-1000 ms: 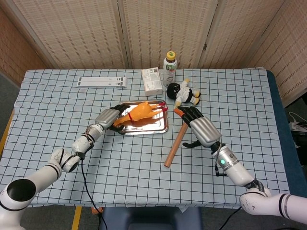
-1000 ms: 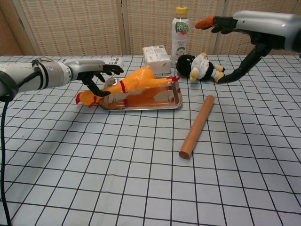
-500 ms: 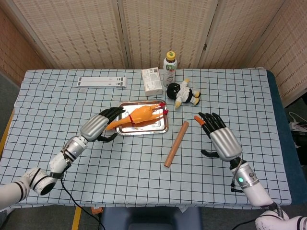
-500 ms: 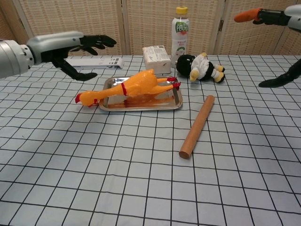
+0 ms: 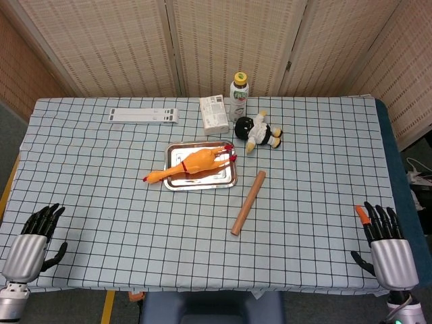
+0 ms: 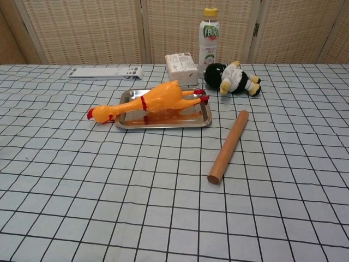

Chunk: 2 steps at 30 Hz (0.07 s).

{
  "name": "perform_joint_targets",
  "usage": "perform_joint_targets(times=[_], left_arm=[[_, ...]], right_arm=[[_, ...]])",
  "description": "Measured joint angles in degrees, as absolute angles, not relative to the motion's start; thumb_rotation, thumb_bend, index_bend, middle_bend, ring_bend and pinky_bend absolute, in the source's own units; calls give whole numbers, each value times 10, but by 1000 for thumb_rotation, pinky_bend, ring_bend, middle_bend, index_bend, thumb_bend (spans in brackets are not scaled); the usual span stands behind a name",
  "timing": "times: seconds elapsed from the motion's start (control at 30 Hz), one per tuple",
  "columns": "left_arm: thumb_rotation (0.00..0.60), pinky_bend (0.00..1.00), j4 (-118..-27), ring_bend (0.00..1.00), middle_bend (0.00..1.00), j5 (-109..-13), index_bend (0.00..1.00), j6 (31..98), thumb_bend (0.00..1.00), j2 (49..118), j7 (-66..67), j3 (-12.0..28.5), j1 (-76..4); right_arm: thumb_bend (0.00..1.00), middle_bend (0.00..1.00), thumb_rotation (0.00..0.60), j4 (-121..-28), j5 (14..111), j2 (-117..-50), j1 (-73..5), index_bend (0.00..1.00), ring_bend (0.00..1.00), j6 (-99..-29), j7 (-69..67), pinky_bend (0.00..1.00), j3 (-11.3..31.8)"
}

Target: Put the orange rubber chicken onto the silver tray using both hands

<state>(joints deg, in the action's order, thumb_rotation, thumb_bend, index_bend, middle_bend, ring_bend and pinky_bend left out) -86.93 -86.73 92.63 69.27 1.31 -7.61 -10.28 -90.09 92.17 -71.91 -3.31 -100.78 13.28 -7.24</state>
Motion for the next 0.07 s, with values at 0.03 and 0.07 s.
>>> perform_joint_targets(times=[0.03,0.07], left_arm=[[600,104,-869,0,0,-870,0,927,409,690,12,-77,-102],[600,105,-869,0,0,-876,0,928,409,686,6,-79,-100]], right_arm=[[81,0,600,-900,928,-719,-30,0,0,-1011,129,0,-72],[81,0,600,-900,934,-719,-29,0,0,-1012,128,0,-73]])
